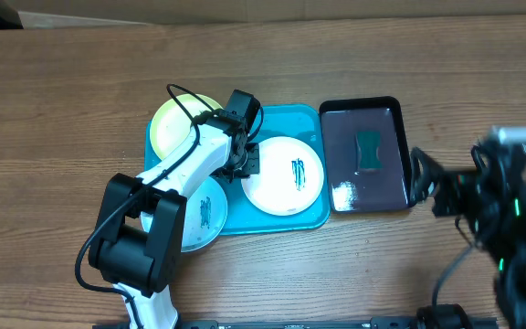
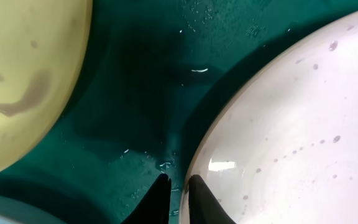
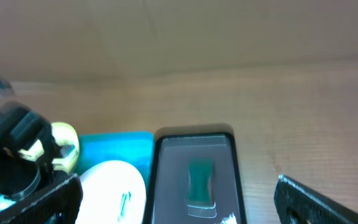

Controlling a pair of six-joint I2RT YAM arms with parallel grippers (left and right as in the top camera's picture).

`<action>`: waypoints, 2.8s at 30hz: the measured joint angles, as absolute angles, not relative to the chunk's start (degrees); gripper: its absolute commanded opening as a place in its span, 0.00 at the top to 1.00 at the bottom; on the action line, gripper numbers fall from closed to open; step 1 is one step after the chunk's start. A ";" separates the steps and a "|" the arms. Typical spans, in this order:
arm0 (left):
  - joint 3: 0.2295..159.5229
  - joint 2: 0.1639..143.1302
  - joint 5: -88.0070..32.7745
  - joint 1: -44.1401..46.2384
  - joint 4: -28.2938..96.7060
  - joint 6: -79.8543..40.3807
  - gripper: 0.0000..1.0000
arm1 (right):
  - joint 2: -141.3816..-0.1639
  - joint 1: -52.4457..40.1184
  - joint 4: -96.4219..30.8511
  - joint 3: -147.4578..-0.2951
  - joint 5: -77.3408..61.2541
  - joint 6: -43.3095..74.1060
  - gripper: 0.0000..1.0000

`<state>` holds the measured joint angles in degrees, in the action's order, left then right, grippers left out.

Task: Clean dirty plates on tray and stack at the side
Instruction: 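Reach the right gripper into the black tray and grasp the green sponge, then rub the green sponge around the black tray with the right gripper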

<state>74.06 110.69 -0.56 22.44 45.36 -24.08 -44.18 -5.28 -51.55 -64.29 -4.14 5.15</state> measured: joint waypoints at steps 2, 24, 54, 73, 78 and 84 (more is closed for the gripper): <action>74.00 110.69 -0.56 22.44 45.36 -24.08 0.86 | -51.90 -5.28 -57.82 -71.35 -4.89 4.89 0.00; 73.95 110.69 -1.06 22.44 44.86 -24.12 0.96 | -86.39 -5.91 -70.06 -86.26 -13.21 9.43 0.26; 73.93 110.69 -1.04 22.44 44.53 -24.12 0.92 | -111.09 -11.40 -53.52 -78.02 3.92 13.04 0.29; 73.84 110.69 -1.04 22.44 44.49 -24.12 0.91 | -111.15 -11.38 -58.06 -73.97 1.69 13.17 0.22; 73.84 110.69 -1.04 22.44 44.49 -24.12 0.90 | -111.18 -11.38 -55.42 -76.25 1.69 13.26 0.24; 73.84 110.69 -1.02 22.44 44.49 -24.12 0.90 | -111.18 -11.38 -53.32 -76.25 1.67 13.26 0.25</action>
